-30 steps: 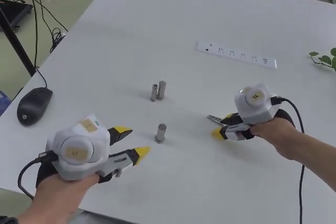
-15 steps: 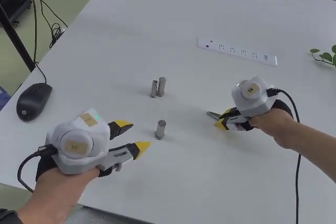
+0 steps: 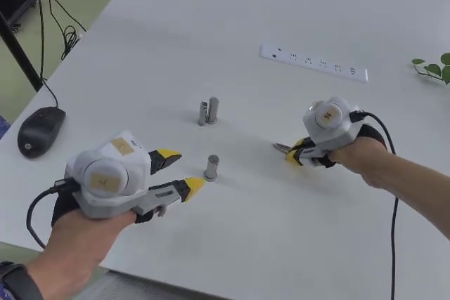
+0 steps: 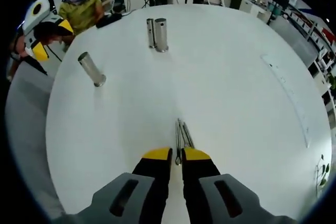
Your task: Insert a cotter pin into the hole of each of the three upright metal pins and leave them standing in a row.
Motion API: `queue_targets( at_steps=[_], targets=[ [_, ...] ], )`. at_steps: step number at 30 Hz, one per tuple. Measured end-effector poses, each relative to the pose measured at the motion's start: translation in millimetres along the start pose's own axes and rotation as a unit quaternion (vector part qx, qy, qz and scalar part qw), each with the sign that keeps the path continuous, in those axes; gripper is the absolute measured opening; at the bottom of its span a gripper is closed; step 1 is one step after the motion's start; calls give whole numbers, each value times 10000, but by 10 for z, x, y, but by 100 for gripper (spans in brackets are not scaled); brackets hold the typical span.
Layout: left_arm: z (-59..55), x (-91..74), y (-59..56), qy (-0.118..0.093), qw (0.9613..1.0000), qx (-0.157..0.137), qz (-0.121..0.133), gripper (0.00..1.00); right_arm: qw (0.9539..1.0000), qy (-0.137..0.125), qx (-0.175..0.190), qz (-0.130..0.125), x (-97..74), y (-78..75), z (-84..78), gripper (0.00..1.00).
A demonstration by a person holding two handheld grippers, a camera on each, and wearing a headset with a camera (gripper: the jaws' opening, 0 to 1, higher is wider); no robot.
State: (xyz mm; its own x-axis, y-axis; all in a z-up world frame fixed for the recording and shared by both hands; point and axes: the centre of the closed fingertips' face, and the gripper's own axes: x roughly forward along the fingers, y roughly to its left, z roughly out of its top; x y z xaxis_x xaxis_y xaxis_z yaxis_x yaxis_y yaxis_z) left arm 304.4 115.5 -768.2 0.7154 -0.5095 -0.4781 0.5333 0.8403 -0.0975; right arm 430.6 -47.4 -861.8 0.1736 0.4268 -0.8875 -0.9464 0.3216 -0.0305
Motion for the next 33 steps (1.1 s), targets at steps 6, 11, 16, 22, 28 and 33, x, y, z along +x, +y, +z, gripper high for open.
queue_targets(
  at_steps=[6,11,16,22,28,33],
  targets=[
    [36,9,-6,-22,10000,19,-4,34,9998,125,-157,-30,-7,-1,5,5],
    [101,25,-23,-74,10000,40,-29,34,9996,151,-231,-14,-9,0,8,4],
    [189,54,-28,-131,9998,113,-45,34,9995,117,-284,-121,-7,-6,9,3],
    [239,100,-15,-147,9997,170,-87,34,9994,35,-298,-164,-16,12,14,2],
    [281,141,-13,-145,9996,208,-125,34,9992,17,-380,-146,-12,14,23,2],
    [297,157,-13,-158,9995,208,-149,34,9991,9,-394,-131,15,-20,4,2]
  ],
)
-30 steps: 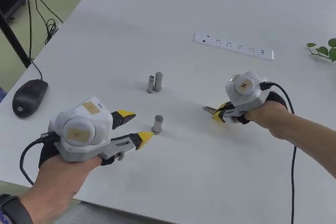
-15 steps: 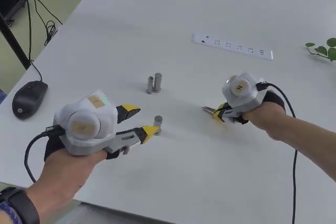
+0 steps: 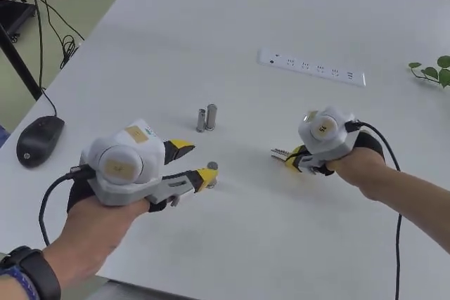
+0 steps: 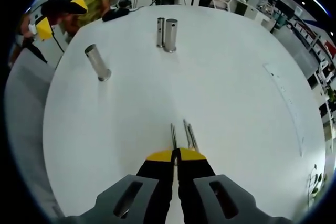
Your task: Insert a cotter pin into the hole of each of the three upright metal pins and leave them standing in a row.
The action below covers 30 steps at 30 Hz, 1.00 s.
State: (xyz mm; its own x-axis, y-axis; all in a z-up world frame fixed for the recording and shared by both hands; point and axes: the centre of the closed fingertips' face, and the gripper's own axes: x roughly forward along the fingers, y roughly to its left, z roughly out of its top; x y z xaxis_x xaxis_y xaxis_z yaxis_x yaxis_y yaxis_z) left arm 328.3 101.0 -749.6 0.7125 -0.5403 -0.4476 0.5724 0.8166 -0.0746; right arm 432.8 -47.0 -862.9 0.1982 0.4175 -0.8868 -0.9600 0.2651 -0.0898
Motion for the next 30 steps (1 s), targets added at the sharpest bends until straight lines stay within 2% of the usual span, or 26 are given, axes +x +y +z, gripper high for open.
queue_targets(
  at_steps=[19,30],
  targets=[
    [104,136,-61,44,9996,129,-250,34,9999,-50,-139,-40,17,0,-12,2],
    [266,330,-64,83,9987,265,-416,34,9995,-120,-250,-126,-75,-18,50,2]
  ],
)
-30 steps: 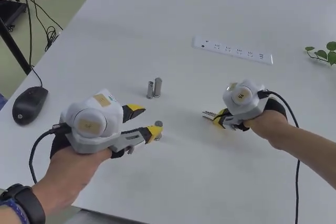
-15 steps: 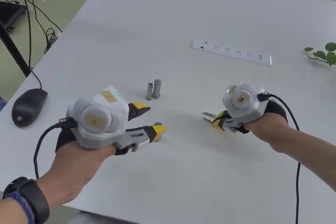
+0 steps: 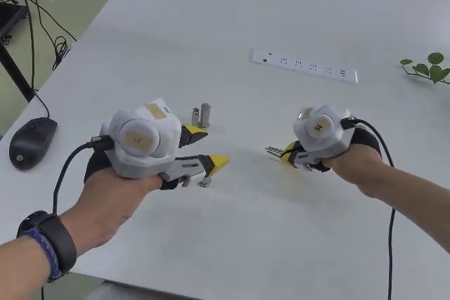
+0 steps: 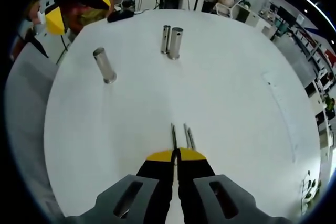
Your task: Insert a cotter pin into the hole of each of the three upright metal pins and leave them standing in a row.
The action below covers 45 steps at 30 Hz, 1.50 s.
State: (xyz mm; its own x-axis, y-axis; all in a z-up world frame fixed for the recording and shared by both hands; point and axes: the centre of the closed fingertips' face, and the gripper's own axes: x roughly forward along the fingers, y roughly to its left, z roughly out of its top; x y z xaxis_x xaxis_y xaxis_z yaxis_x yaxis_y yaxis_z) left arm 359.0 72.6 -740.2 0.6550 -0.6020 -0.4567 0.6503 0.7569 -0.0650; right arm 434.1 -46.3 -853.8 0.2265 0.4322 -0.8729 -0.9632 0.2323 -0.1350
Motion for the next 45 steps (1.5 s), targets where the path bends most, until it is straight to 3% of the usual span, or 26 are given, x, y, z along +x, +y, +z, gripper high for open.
queue_targets(
  at_steps=[17,30,45],
  targets=[
    [120,300,-3,102,9990,-368,-245,34,9991,-179,-349,-181,-219,31,195,2],
    [152,475,2,115,9929,-1084,-483,33,9958,-384,-733,-385,-420,36,432,2],
    [223,556,8,9,9849,-1595,-676,30,9897,-633,-1169,-526,-616,102,724,2]
  ],
)
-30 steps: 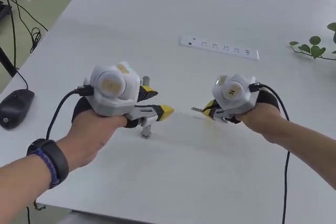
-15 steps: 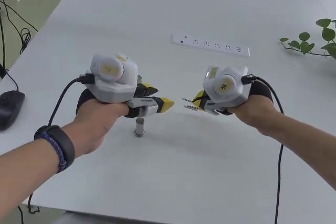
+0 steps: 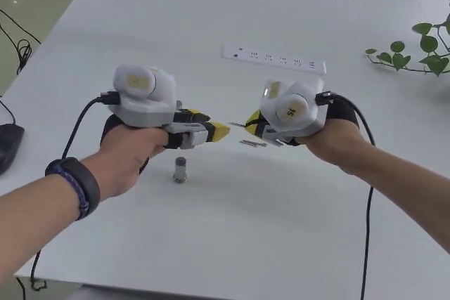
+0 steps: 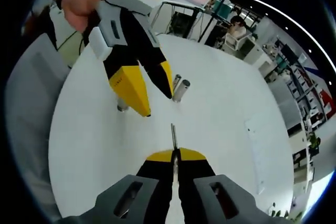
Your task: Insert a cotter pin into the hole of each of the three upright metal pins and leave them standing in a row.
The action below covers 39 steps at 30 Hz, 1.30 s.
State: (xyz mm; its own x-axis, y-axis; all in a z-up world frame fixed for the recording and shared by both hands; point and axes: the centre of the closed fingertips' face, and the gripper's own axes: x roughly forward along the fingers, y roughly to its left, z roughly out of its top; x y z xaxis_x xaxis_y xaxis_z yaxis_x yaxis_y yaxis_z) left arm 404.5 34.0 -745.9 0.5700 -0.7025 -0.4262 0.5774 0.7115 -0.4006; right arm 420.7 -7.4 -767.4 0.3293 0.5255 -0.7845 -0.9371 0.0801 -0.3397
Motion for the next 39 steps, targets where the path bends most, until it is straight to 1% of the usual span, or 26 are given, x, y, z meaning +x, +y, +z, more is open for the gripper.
queue_targets(
  at_steps=[5,16,18,20,24,27,33,36,39],
  targets=[
    [31,16,-6,-62,9997,-205,-85,27,9999,-96,-138,-41,-55,-1,97,2],
    [84,50,-68,-167,9987,-388,-283,21,9989,-262,-390,-86,-148,16,263,2],
    [90,53,-91,-180,9983,-439,-338,19,9986,-277,-443,-90,-151,15,283,2],
    [127,49,-110,-265,9976,-511,-389,18,9984,-299,-480,-85,-156,18,305,2],
    [151,51,-123,-292,9970,-563,-449,15,9978,-345,-560,-93,-171,15,347,2],
    [161,49,-122,-314,9966,-600,-470,12,9976,-356,-591,-100,-180,8,363,2],
    [197,40,-146,-401,9949,-735,-561,9,9970,-404,-656,-105,-194,6,407,2],
    [194,36,-141,-407,9947,-765,-562,6,9968,-418,-669,-111,-193,3,422,2],
    [203,24,-139,-453,9935,-859,-597,5,9967,-426,-684,-106,-191,4,432,2]
  ],
)
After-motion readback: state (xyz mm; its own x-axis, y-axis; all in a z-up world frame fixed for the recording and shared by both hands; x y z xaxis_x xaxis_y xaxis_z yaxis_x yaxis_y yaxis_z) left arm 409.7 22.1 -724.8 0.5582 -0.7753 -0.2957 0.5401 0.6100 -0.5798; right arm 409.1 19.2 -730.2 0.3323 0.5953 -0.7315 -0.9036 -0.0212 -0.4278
